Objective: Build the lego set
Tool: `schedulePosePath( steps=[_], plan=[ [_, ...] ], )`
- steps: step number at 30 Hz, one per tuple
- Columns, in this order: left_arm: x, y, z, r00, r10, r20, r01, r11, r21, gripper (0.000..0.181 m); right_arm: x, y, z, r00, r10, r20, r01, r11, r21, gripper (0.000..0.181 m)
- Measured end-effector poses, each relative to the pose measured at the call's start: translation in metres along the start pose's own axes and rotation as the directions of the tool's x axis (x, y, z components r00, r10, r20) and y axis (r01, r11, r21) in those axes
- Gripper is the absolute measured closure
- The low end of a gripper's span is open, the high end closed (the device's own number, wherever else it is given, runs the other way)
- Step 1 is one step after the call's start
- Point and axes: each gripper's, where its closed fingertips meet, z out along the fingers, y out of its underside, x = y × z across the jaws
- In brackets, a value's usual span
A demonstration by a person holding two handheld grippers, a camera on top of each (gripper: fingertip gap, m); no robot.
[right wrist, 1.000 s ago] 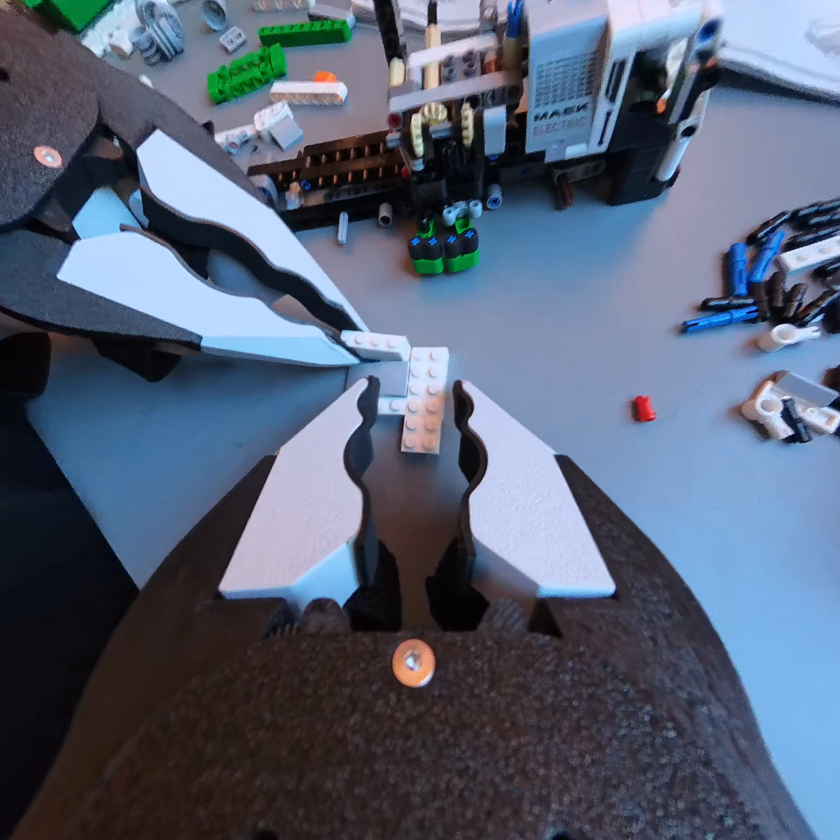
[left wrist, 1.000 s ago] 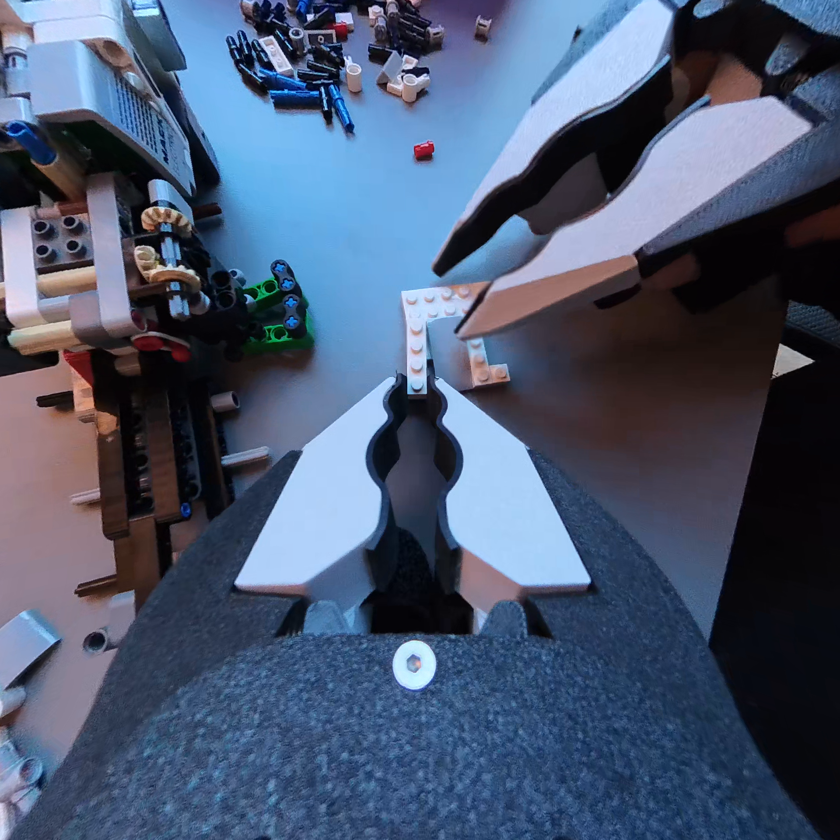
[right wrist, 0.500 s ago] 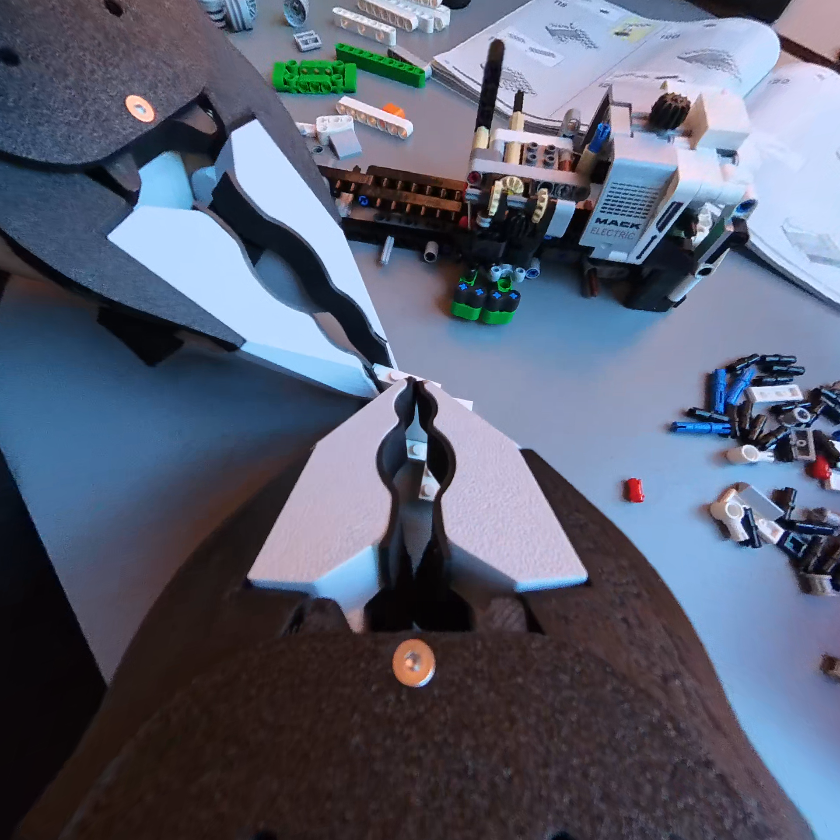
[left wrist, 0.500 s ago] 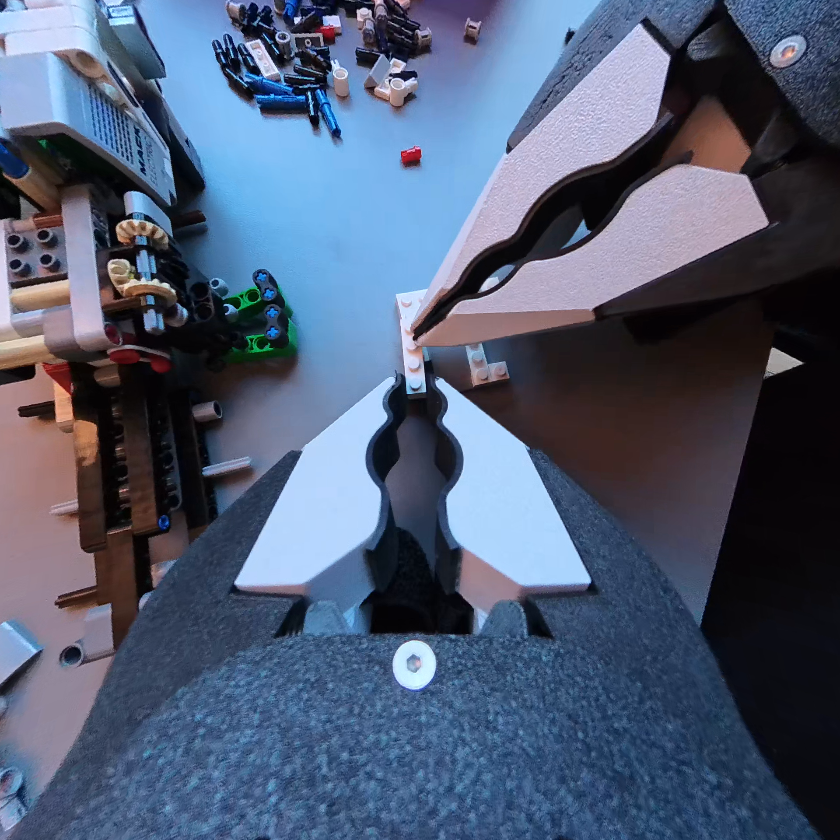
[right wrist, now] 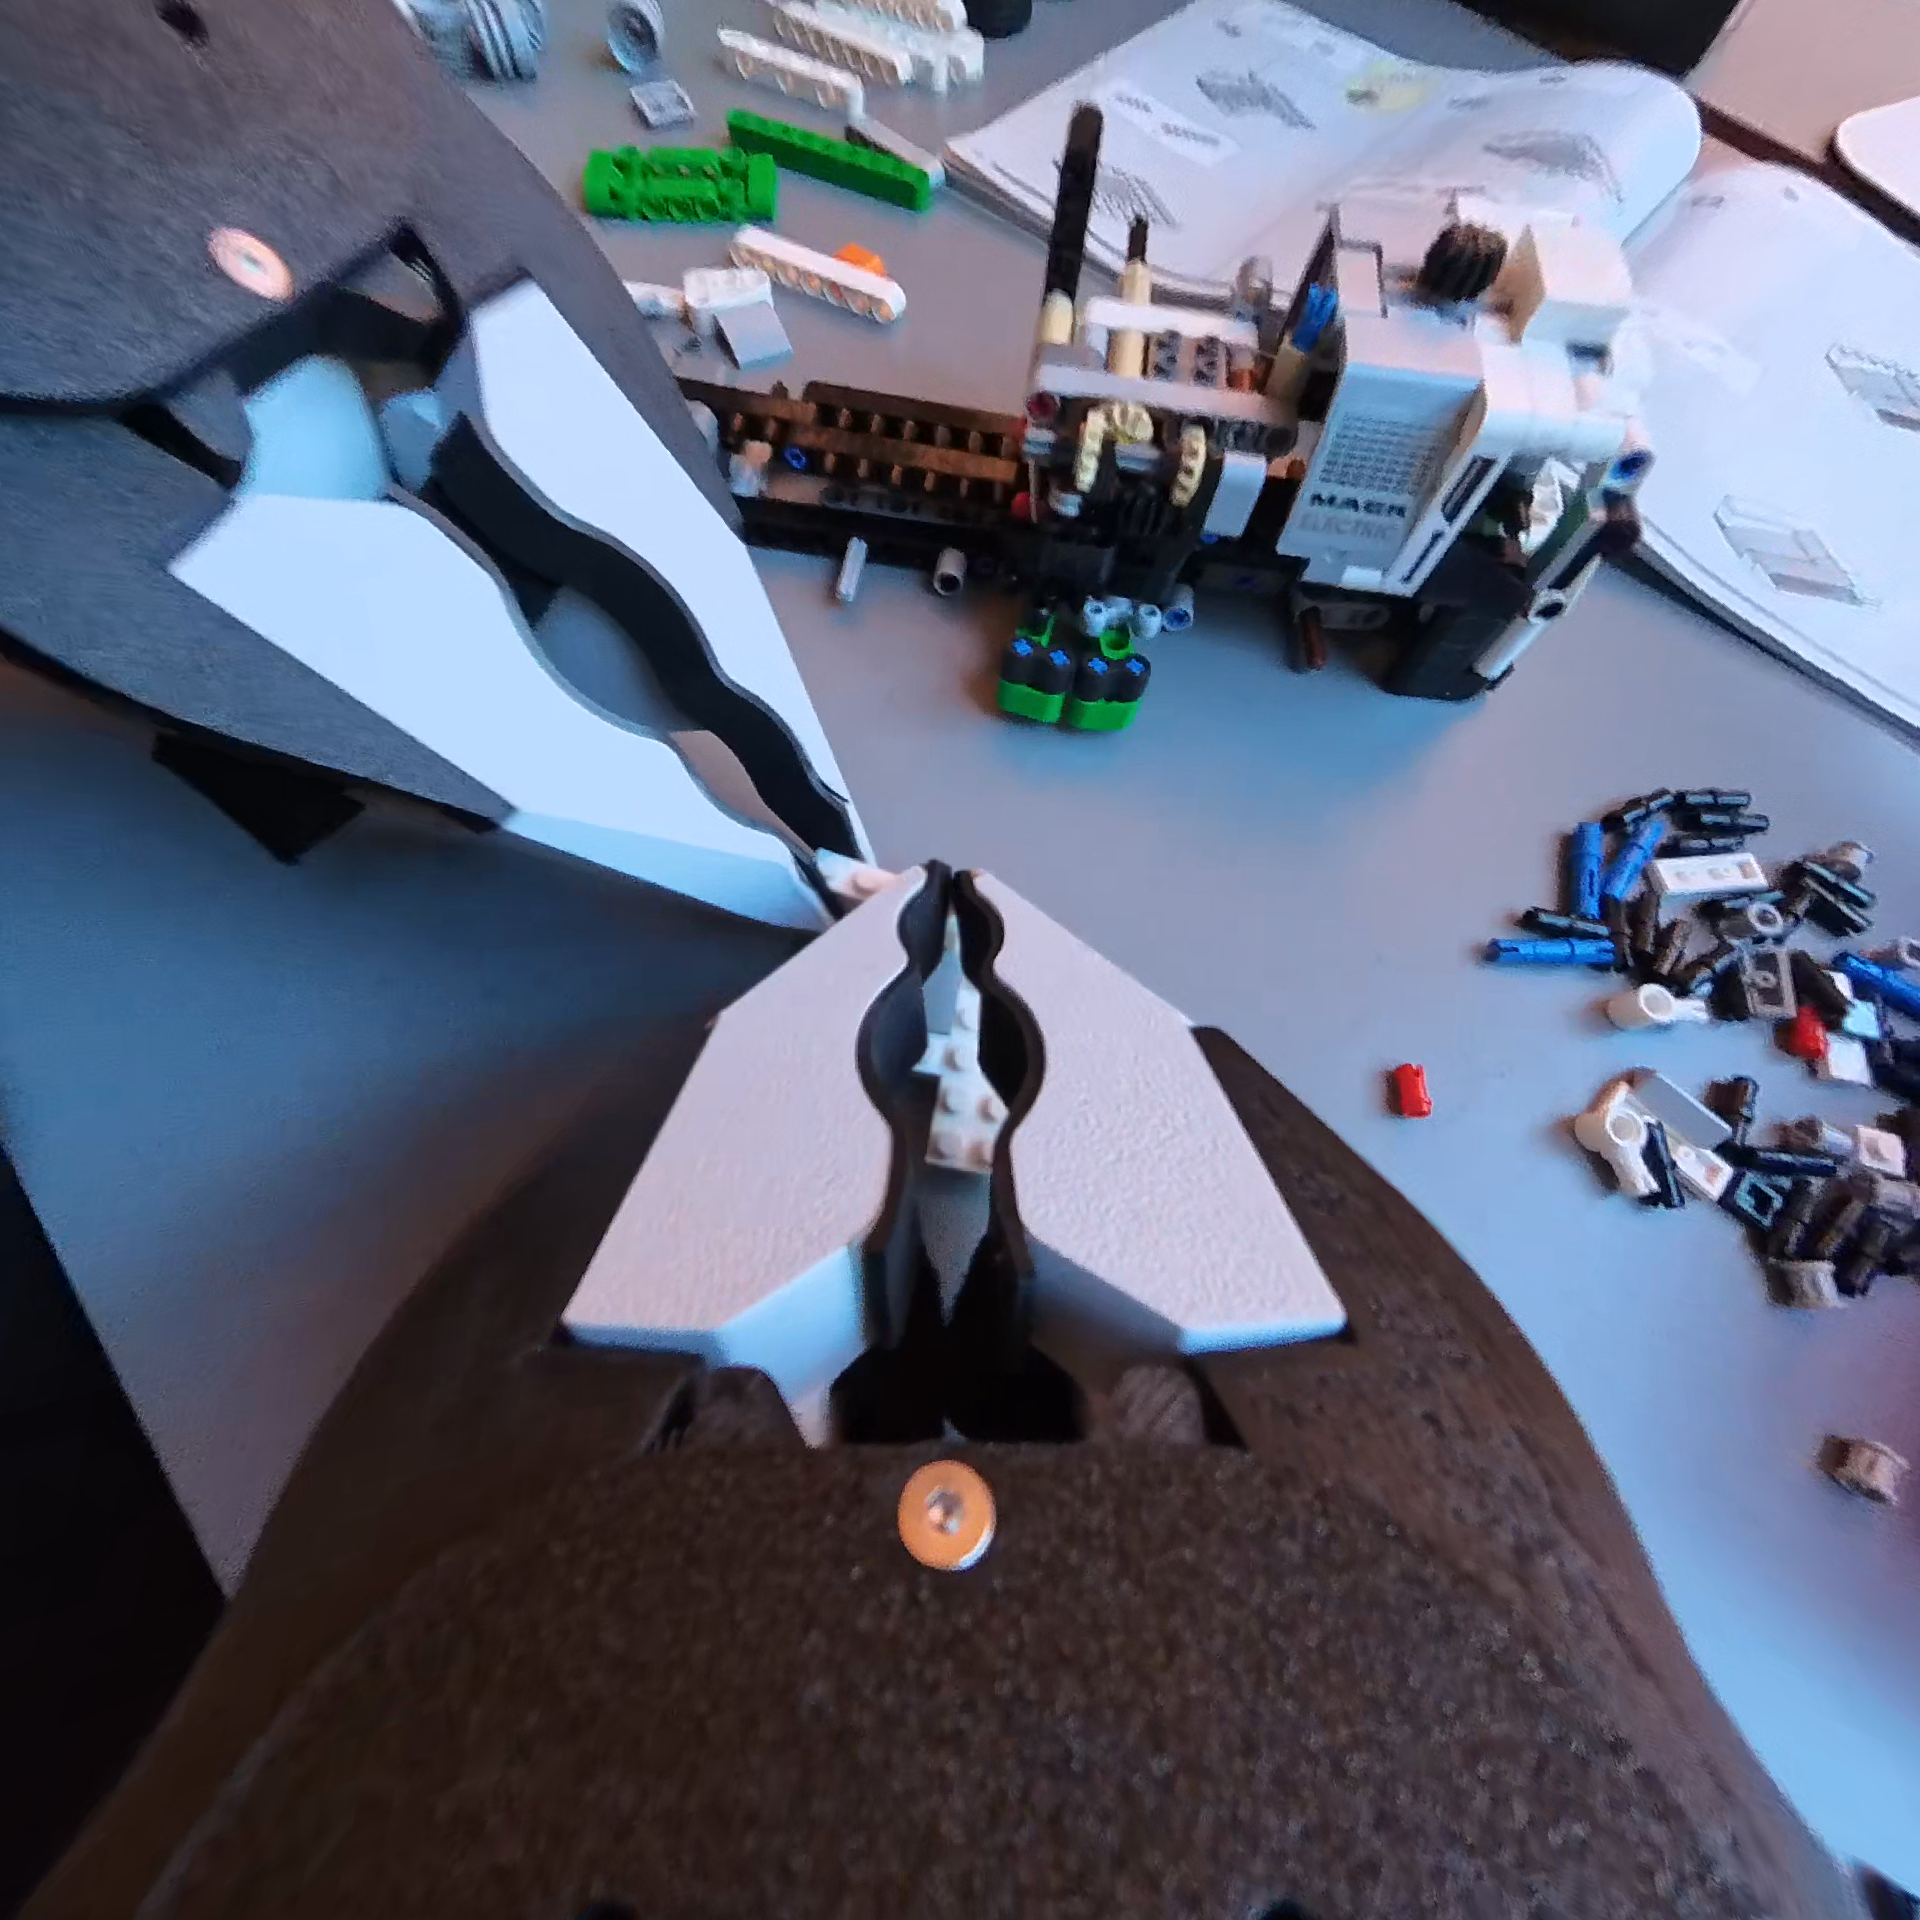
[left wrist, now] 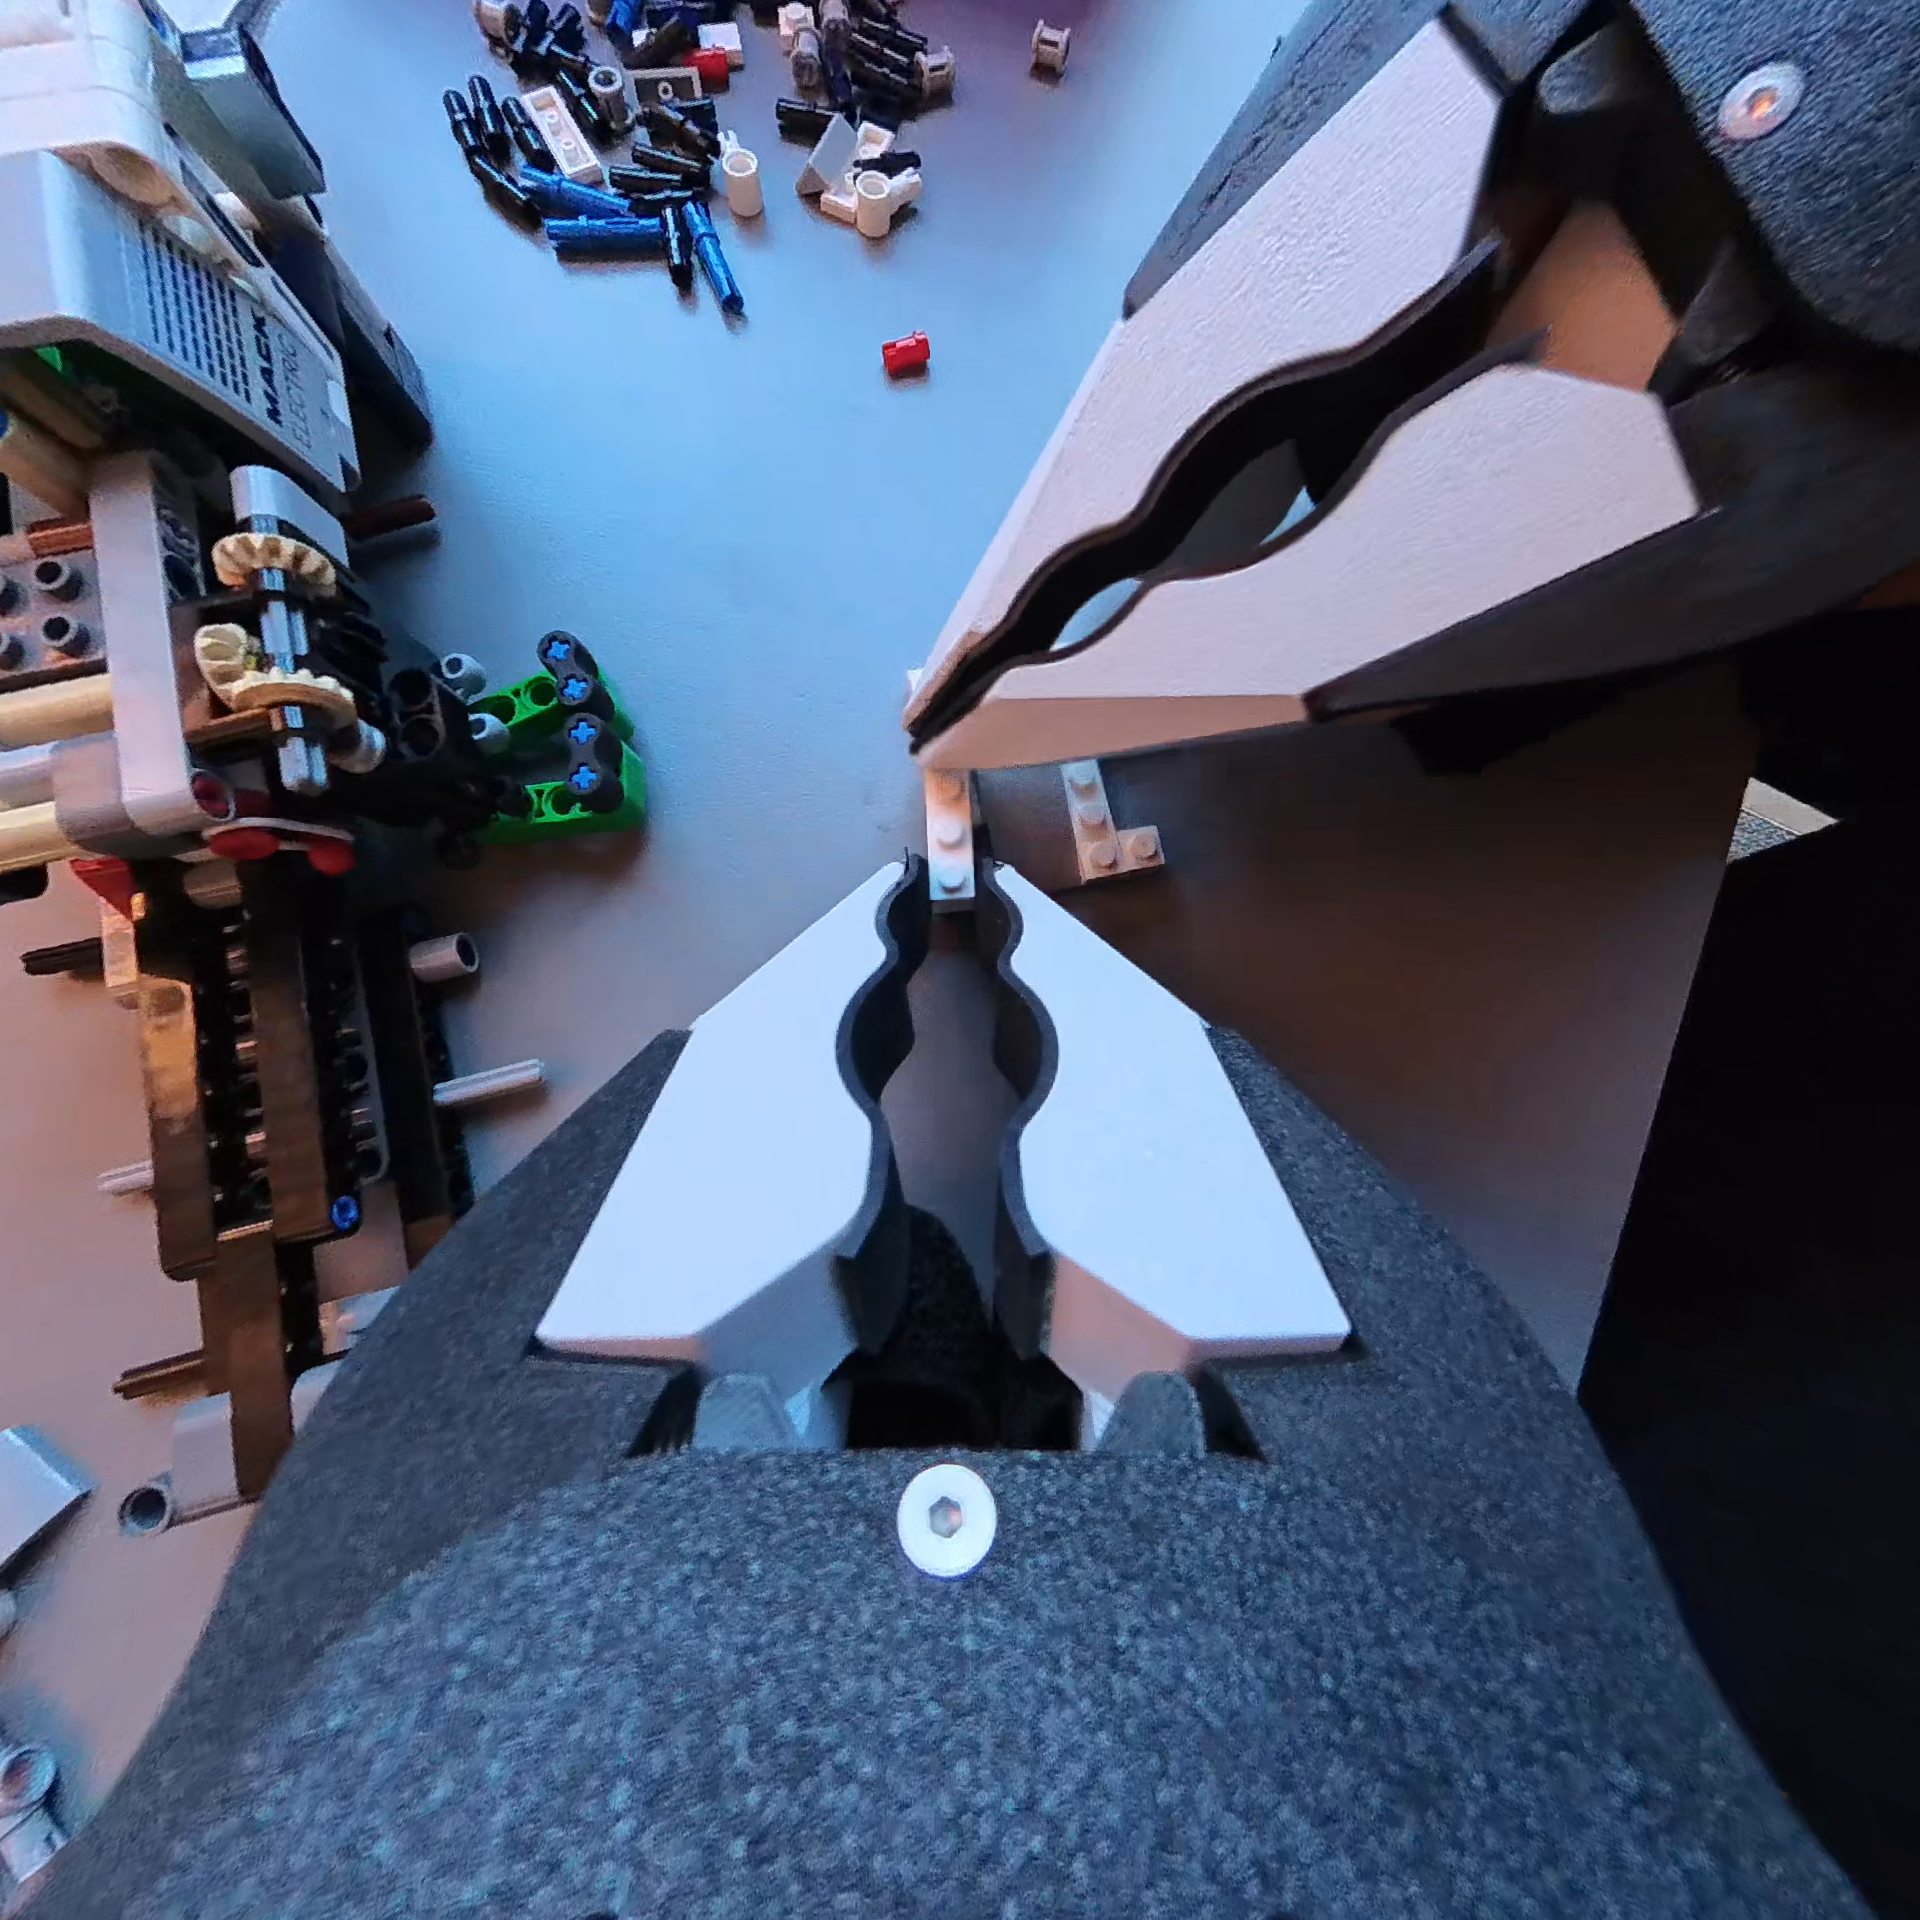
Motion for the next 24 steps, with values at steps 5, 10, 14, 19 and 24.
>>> schedulePosePath(
  steps=[5, 10, 14, 19, 24],
  plan=[
    [0.005, -0.003, -0.002, 1.0, -0.003, -0.018, 0.003, 1.0, 0.008, 0.173, 0.003, 0.005, 0.0, 1.0, 0.022, 0.007, -0.021, 0.999, -0.025, 0.181],
    [0.009, 0.0, 0.0, 1.0, 0.005, -0.021, -0.005, 1.0, 0.002, 0.173, 0.007, 0.008, 0.0, 0.999, -0.015, -0.03, 0.014, 0.999, -0.042, 0.181],
    [0.008, 0.001, -0.001, 1.0, 0.02, -0.004, -0.02, 1.0, -0.003, 0.174, 0.012, 0.005, -0.015, 0.999, 0.007, -0.035, -0.007, 1.0, 0.0, 0.181],
    [0.01, 0.0, -0.002, 1.0, 0.016, -0.013, -0.016, 1.0, 0.005, 0.174, -0.002, 0.016, -0.034, 0.998, 0.004, 0.07, -0.003, 1.0, -0.015, 0.15],
    [0.006, 0.003, -0.005, 1.0, 0.021, 0.012, -0.021, 1.0, -0.002, 0.174, -0.001, 0.038, -0.037, 0.999, -0.01, 0.033, 0.012, 0.996, -0.087, 0.142]
  ],
)
